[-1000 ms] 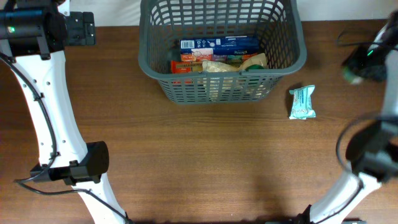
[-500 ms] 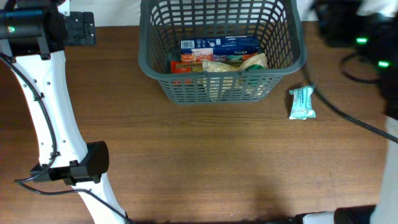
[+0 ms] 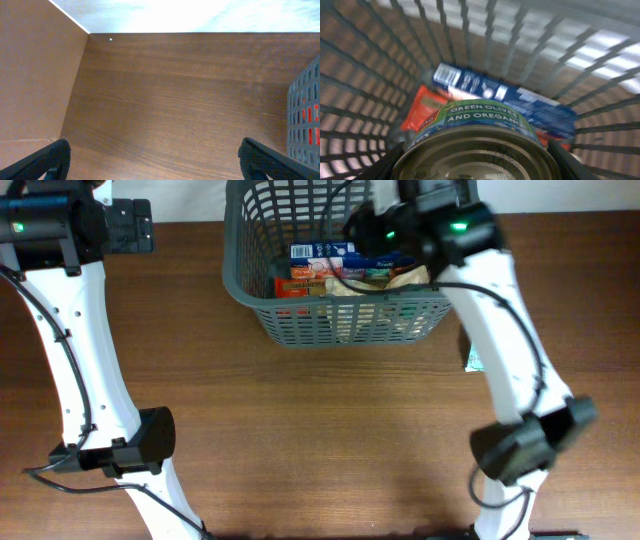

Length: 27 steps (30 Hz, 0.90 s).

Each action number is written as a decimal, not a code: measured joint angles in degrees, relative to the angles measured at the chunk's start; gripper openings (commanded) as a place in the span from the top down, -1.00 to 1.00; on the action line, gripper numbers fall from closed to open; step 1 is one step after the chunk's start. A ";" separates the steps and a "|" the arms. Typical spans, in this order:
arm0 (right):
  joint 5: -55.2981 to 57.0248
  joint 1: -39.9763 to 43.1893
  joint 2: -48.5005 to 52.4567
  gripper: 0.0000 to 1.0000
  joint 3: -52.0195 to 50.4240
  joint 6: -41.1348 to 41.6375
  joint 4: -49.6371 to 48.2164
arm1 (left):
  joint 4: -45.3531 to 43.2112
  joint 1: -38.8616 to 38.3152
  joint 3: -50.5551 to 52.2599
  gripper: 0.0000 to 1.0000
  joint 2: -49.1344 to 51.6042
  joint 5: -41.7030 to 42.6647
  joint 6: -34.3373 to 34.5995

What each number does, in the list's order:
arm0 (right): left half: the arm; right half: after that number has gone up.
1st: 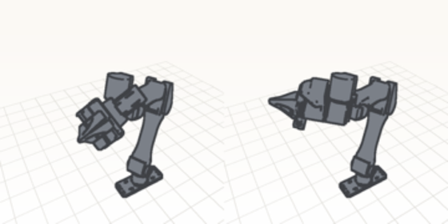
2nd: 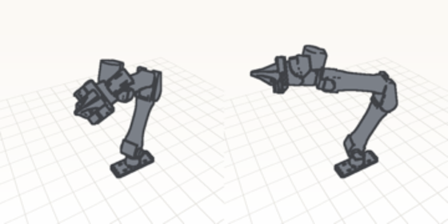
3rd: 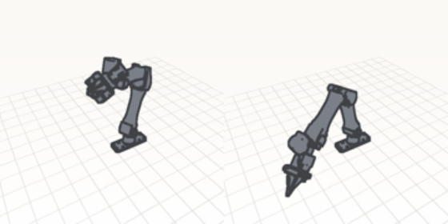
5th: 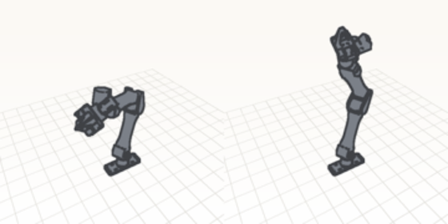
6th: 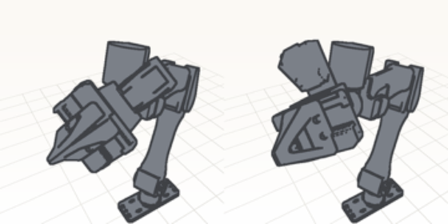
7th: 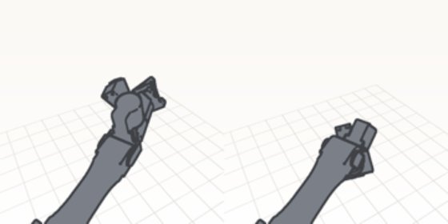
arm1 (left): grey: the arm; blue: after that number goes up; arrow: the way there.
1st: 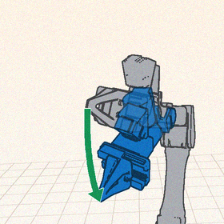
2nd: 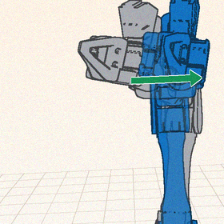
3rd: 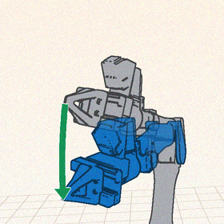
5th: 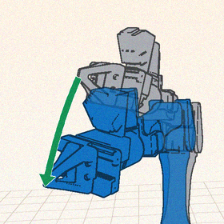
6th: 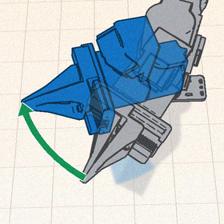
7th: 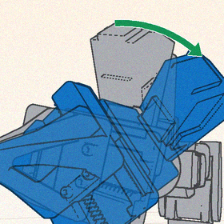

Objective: Pack container
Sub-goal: 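Carry the tin can over the basket and release it inside, then move the right gripper to the teal wipes packet and grasp it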

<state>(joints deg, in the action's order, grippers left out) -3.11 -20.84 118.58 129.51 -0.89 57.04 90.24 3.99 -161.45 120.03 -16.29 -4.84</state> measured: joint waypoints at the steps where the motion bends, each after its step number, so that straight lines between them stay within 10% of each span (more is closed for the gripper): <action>1: 0.00 -0.24 1.36 0.80 -0.02 -0.07 0.15 | 0.00 0.00 0.00 -0.99 0.00 0.00 0.00; 13: 1.84 -0.20 13.09 0.79 -0.22 -0.66 7.41 | 0.00 0.00 0.00 -0.99 0.00 0.00 0.00; 17: 1.95 -0.02 15.15 -0.15 -0.22 -0.66 10.21 | 0.00 0.00 0.00 -0.99 0.00 0.00 0.00; 27: 2.23 0.96 14.62 -0.97 6.95 -0.72 11.74 | 0.00 0.00 0.00 -0.98 0.00 0.02 0.00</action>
<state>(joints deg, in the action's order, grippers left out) -0.89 -19.88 133.21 136.46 -1.61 68.77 90.24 3.99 -161.45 120.03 -16.27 -4.84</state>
